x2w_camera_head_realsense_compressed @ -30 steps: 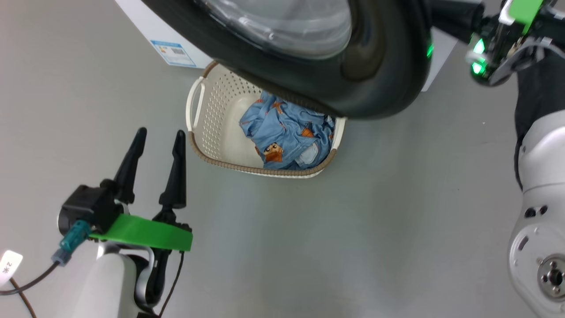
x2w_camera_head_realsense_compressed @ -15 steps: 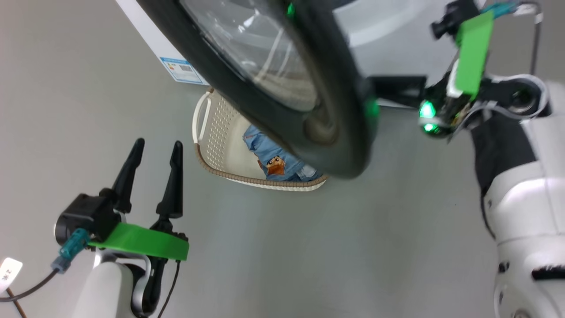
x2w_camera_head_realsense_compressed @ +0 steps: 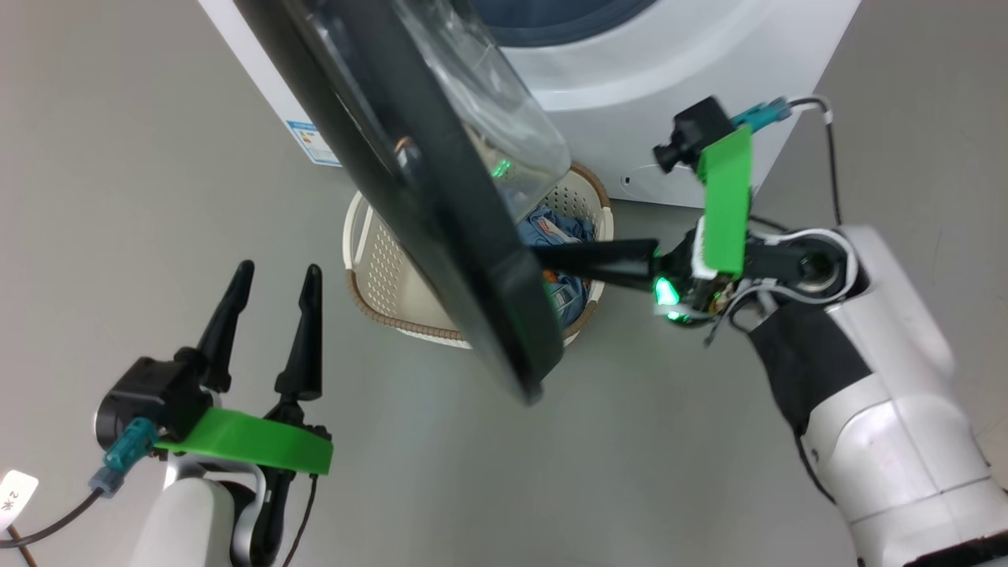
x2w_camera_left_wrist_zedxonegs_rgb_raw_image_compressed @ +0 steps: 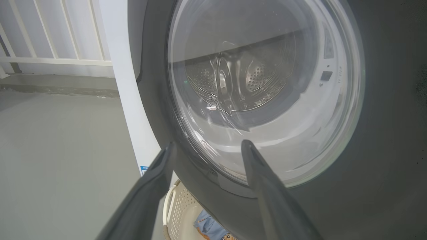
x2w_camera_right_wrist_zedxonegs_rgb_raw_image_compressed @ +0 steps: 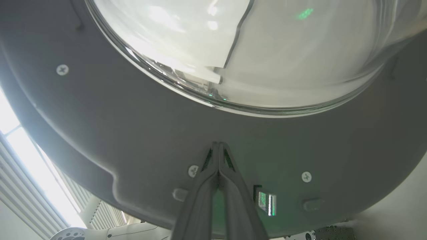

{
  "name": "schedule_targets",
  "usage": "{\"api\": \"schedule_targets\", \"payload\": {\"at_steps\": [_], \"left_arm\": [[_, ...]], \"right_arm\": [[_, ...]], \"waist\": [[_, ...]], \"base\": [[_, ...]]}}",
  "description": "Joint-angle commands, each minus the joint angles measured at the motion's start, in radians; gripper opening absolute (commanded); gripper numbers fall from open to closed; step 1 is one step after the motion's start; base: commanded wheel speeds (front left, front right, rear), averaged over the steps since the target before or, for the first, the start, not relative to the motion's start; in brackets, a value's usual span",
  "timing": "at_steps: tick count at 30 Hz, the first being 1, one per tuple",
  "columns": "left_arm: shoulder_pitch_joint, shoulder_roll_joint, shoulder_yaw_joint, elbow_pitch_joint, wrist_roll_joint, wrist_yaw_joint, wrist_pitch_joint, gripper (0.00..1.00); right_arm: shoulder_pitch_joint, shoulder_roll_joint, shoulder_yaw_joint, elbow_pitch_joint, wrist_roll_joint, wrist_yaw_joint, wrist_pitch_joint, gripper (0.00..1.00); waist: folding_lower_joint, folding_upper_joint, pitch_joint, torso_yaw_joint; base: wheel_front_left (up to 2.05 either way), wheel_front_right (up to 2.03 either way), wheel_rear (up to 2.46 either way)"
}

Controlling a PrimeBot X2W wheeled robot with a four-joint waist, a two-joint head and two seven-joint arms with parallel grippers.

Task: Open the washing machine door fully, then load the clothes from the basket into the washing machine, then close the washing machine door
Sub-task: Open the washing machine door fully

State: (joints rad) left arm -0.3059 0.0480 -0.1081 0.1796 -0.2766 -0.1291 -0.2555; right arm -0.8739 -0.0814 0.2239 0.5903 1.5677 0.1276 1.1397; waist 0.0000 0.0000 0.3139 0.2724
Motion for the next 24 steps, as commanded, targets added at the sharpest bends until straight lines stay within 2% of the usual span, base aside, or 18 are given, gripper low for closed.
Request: {"api": "schedule_targets", "payload": {"at_steps": [1, 16, 24], "left_arm": [[0.0, 0.028, 0.038, -0.023, 0.002, -0.002, -0.006, 1.0], [-0.002, 0.027, 0.044, -0.013, -0.001, -0.002, -0.006, 1.0], [-0.008, 0.023, 0.045, -0.011, -0.001, -0.002, -0.006, 1.0]], "right_arm": [[0.023, 0.031, 0.034, -0.036, 0.015, 0.003, -0.007, 0.0], [0.071, 0.031, 0.294, -0.092, 0.175, 0.003, -0.193, 0.0], [0.055, 0.031, 0.374, -0.087, 0.238, 0.003, -0.268, 0.0]], "waist": [[0.0, 0.0, -0.001, 0.0], [0.0, 0.0, -0.011, 0.004], [0.0, 0.0, -0.012, 0.013]], "base": [[0.0, 0.0, 0.0], [0.0, 0.0, 0.0], [0.0, 0.0, 0.0]]}}
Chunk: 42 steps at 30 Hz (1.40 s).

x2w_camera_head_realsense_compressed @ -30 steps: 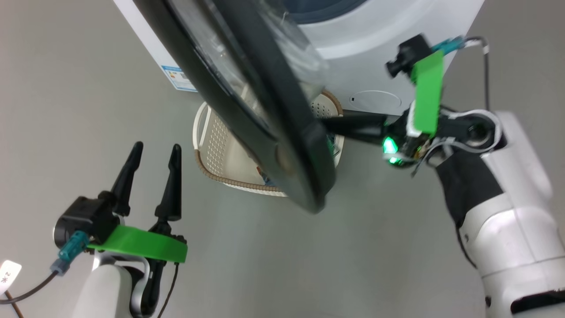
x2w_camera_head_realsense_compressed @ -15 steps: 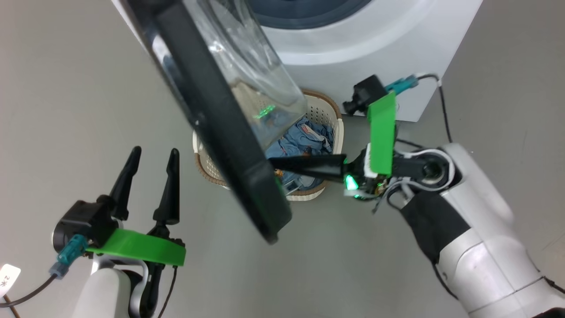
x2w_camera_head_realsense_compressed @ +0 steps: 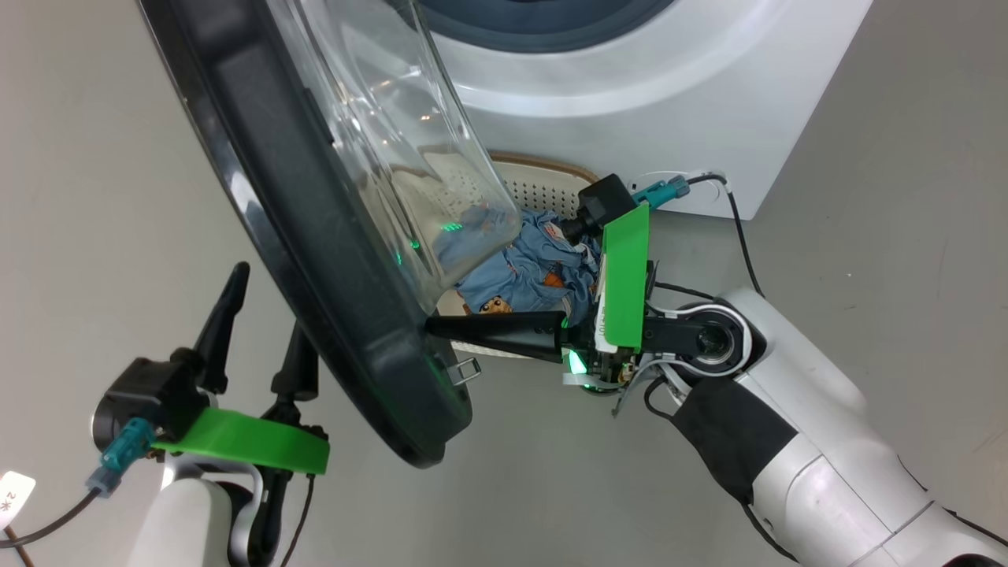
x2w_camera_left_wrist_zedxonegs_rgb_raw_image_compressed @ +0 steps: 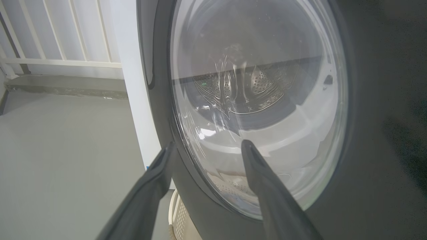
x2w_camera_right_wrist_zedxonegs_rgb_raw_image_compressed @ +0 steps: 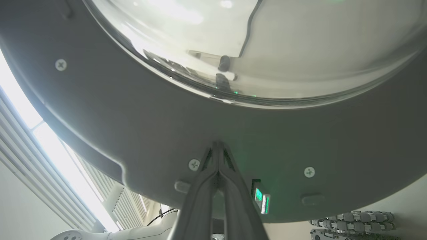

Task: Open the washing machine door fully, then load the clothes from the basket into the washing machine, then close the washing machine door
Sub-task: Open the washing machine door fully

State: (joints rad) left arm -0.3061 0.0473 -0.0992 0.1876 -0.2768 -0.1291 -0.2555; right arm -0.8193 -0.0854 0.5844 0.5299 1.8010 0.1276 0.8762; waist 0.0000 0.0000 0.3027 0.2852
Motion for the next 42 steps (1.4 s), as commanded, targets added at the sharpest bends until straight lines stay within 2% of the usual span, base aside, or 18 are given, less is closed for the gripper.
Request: {"api": "schedule_targets", "payload": {"at_steps": [1, 5, 10, 25, 33, 34, 35, 36, 37, 42], "left_arm": [[-0.007, 0.024, 0.036, -0.019, -0.001, -0.002, -0.006, 1.0], [-0.001, 0.024, 0.04, -0.016, 0.002, -0.002, -0.006, 1.0], [0.019, 0.032, 0.049, -0.017, 0.006, -0.002, -0.006, 1.0], [0.098, 0.055, 0.078, -0.022, 0.015, -0.002, -0.006, 1.0], [0.146, 0.06, 0.117, -0.045, 0.022, -0.002, -0.006, 1.0], [0.151, 0.06, 0.122, -0.047, 0.022, -0.002, -0.006, 1.0], [0.156, 0.059, 0.127, -0.049, 0.022, -0.002, -0.006, 1.0], [0.156, 0.059, 0.127, -0.049, 0.022, -0.002, -0.006, 1.0], [0.161, 0.059, 0.132, -0.052, 0.022, -0.002, -0.006, 1.0], [0.179, 0.053, 0.161, -0.07, 0.019, -0.002, -0.006, 1.0]], "right_arm": [[-0.002, 0.035, 0.019, -0.024, 0.01, 0.003, -0.013, 0.0], [-0.001, 0.025, 0.023, -0.021, 0.029, 0.003, -0.051, 0.0], [0.029, -0.022, 0.012, -0.041, 0.062, 0.003, -0.105, 0.0], [0.196, -0.123, -0.024, -0.156, 0.146, 0.003, -0.25, 0.0], [0.279, -0.152, -0.038, -0.222, 0.131, 0.003, -0.348, 0.02], [0.284, -0.153, -0.044, -0.23, 0.12, 0.003, -0.367, 0.32], [0.288, -0.155, -0.053, -0.24, 0.104, 0.003, -0.392, 0.55], [0.288, -0.155, -0.053, -0.24, 0.104, 0.003, -0.392, 0.55], [0.29, -0.156, -0.063, -0.248, 0.086, 0.003, -0.42, 1.0], [0.293, -0.16, -0.095, -0.286, -0.013, 0.003, -0.52, 1.0]], "waist": [[0.0, 0.0, -0.001, 0.0], [0.0, 0.0, -0.014, -0.003], [0.0, 0.0, -0.047, -0.023], [0.0, 0.0, -0.162, -0.076], [0.0, 0.0, -0.191, -0.121], [0.0, 0.0, -0.193, -0.128], [0.0, 0.0, -0.193, -0.134], [0.0, 0.0, -0.193, -0.134], [0.0, 0.0, -0.194, -0.141], [0.0, 0.0, -0.191, -0.162]], "base": [[0.0, 0.0, 0.0], [0.0, 0.0, 0.0], [0.0, 0.0, 0.0], [0.0, 0.0, 0.0], [0.0, 0.0, 0.0], [0.0, 0.0, 0.0], [0.0, 0.0, 0.0], [0.0, 0.0, 0.0], [0.0, 0.0, 0.0], [0.0, 0.0, 0.0]]}}
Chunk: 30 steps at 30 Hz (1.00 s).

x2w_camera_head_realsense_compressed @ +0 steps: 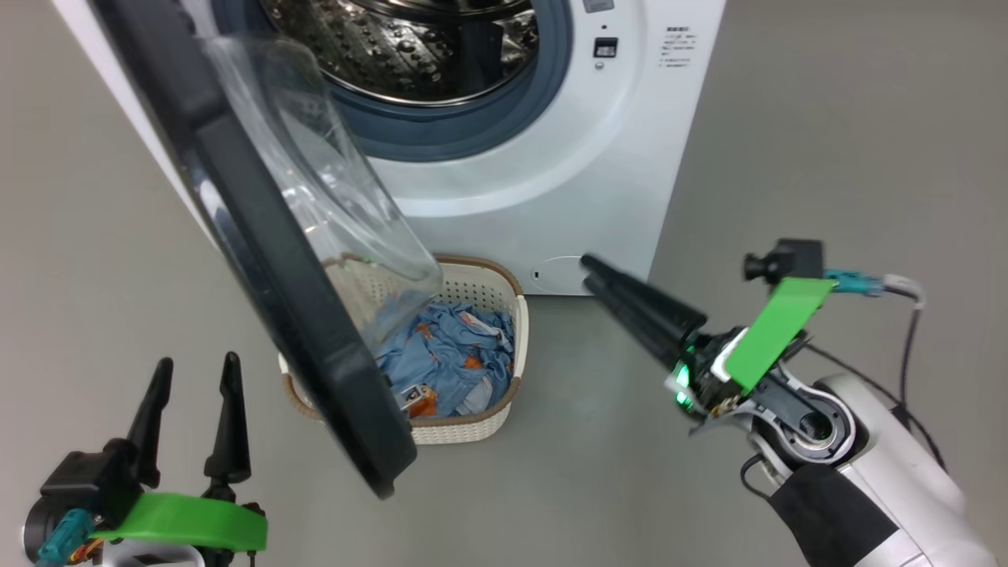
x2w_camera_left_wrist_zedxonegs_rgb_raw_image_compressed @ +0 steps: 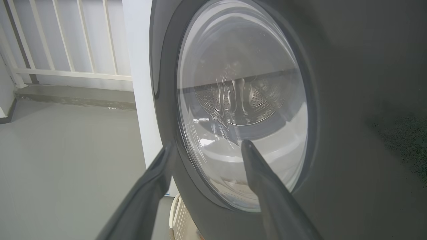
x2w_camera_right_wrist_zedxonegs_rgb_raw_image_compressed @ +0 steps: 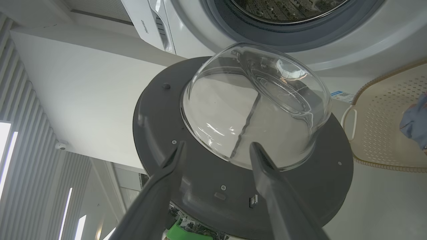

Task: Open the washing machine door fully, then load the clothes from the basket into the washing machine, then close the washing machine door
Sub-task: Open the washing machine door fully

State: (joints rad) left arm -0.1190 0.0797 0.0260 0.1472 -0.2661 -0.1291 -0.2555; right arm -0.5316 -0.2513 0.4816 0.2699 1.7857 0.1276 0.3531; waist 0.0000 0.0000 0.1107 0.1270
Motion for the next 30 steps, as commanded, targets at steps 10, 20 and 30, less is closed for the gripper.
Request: {"api": "schedule_targets", "payload": {"at_steps": [10, 20, 30], "left_arm": [[-0.016, 0.011, 0.039, -0.033, 0.017, -0.002, -0.006, 1.0], [-0.016, 0.008, 0.042, -0.04, 0.017, -0.002, -0.006, 1.0], [-0.012, 0.004, 0.05, -0.044, 0.019, -0.002, -0.006, 1.0]], "right_arm": [[-0.009, 0.015, -0.062, -0.071, -0.184, 0.003, -0.197, 1.0], [-0.037, -0.024, -0.036, -0.076, -0.426, 0.003, -0.426, 1.0], [-0.066, -0.076, 0.018, 0.02, -0.669, 0.003, -0.603, 1.0]], "waist": [[0.0, 0.0, 0.007, -0.016], [0.0, 0.0, 0.009, -0.016], [0.0, 0.0, 0.003, -0.025]], "base": [[0.0, 0.0, 0.0], [0.0, 0.0, 0.0], [0.0, 0.0, 0.0]]}}
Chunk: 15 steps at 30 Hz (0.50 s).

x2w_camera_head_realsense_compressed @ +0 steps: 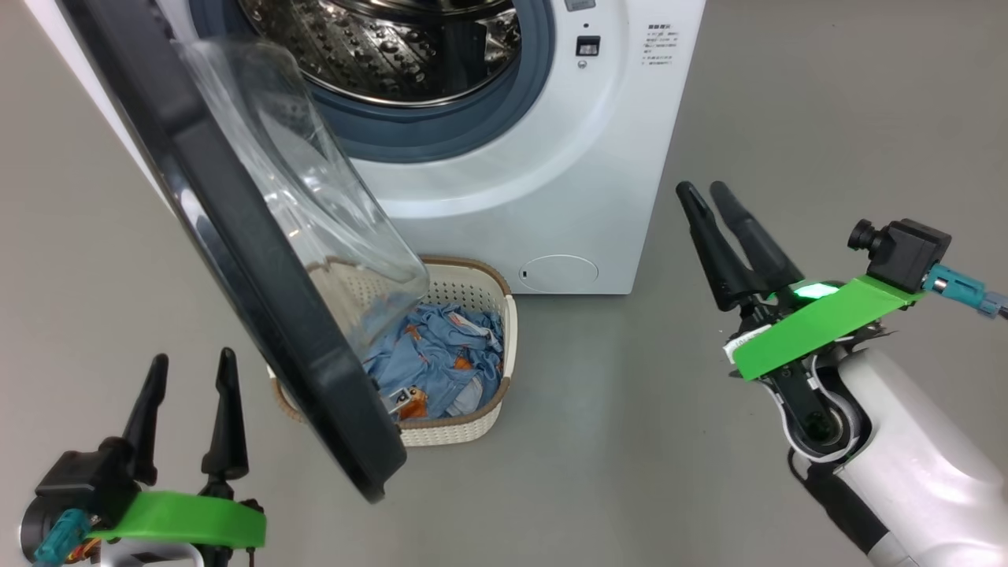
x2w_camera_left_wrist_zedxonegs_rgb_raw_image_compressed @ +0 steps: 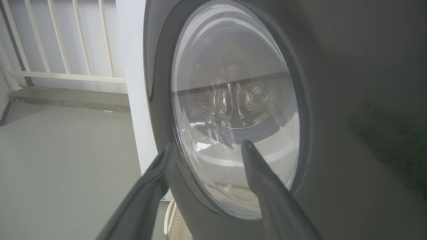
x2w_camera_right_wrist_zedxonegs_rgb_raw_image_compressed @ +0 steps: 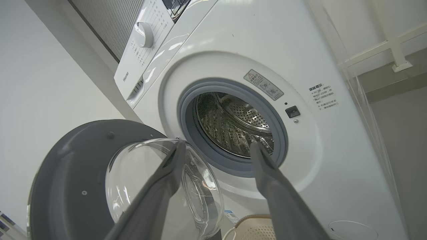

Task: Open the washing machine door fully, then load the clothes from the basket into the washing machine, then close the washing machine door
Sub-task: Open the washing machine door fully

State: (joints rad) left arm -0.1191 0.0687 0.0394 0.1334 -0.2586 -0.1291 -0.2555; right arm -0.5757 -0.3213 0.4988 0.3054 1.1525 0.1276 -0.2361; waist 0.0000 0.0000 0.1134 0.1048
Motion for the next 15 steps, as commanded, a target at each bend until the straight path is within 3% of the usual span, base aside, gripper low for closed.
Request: {"api": "schedule_targets", "payload": {"at_steps": [1, 9, 15], "left_arm": [[-0.012, 0.014, 0.037, -0.03, 0.012, -0.002, -0.006, 1.0], [-0.007, 0.011, 0.042, -0.035, 0.018, -0.002, -0.006, 1.0], [-0.003, 0.009, 0.043, -0.04, 0.022, -0.002, -0.006, 1.0]], "right_arm": [[-0.02, -0.006, -0.009, -0.008, -0.063, 0.003, -0.019, 1.0], [0.06, 0.038, -0.196, -0.024, -0.331, 0.003, -0.025, 1.0], [0.154, 0.052, -0.28, -0.087, -0.485, 0.003, -0.025, 1.0]], "waist": [[0.0, 0.0, 0.0, -0.004], [0.0, 0.0, -0.004, -0.018], [0.0, 0.0, -0.007, -0.023]], "base": [[0.0, 0.0, 0.0], [0.0, 0.0, 0.0], [0.0, 0.0, 0.0]]}}
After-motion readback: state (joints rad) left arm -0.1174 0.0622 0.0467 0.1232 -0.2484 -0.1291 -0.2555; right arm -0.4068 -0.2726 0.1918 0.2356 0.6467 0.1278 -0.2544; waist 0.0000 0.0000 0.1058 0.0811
